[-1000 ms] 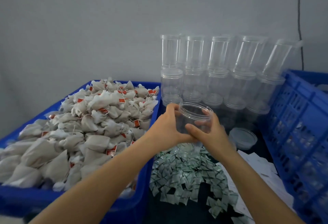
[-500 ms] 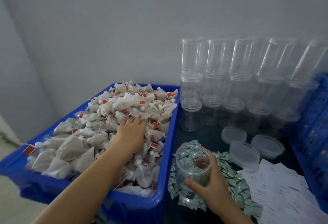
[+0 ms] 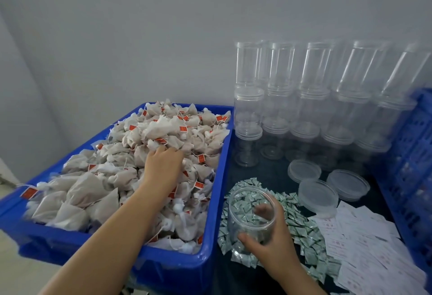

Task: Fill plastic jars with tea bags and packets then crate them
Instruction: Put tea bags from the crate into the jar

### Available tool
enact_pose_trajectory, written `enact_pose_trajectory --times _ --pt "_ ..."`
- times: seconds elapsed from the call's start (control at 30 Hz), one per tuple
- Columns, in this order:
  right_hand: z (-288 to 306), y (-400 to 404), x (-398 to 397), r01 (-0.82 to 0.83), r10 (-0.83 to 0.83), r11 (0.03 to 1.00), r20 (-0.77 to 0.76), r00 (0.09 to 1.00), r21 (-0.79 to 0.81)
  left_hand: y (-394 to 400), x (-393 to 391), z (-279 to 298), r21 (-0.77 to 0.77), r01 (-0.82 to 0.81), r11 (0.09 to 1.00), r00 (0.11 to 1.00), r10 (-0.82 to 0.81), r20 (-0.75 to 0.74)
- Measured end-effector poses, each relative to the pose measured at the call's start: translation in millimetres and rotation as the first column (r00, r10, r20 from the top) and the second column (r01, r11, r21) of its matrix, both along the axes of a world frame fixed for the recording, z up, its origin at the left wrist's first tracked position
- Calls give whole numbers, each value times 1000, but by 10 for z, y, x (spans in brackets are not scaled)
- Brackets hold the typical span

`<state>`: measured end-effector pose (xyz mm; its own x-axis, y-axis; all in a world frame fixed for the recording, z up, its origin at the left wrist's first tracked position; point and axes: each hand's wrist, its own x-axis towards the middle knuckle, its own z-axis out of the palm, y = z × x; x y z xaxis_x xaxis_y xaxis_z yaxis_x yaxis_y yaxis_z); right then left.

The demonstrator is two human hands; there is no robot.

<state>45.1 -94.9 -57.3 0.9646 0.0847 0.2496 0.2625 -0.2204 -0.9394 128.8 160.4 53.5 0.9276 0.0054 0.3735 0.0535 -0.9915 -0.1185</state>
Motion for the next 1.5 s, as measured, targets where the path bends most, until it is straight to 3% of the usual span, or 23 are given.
enact_pose_trajectory --times 0.43,0.57,0.73,0.9,1.0,1.17,1.3,1.43,1.5 --pt "12 26 -36 -8 8 999 16 1000 37 -163 -88 62 -342 239 909 957 -161 241" --pt "9 31 -33 3 -4 1000 32 999 18 -176 -102 44 -345 325 881 932 -235 277" --pt "-16 27 -14 1 -1 1000 32 999 14 -140 -102 45 -368 288 884 948 -209 239" --pt "-33 24 -17 -2 1 1000 46 999 29 -139 -130 60 -456 334 825 933 -219 287" --pt "-39 22 -9 -7 6 999 41 999 36 -170 -151 87 -574 386 722 918 -239 317" --pt "-15 26 -27 -12 11 999 16 1000 46 -330 -232 147 -746 466 475 884 -273 378" --pt "-14 33 -35 2 -2 999 6 1000 39 -436 -289 180 -744 545 388 822 -421 383" --pt "-27 37 -20 5 -5 1000 16 1000 22 -609 -377 224 -746 619 246 686 -632 361" --pt "-35 33 -8 3 -4 1000 27 1000 20 -691 -404 251 -737 631 240 637 -703 317"
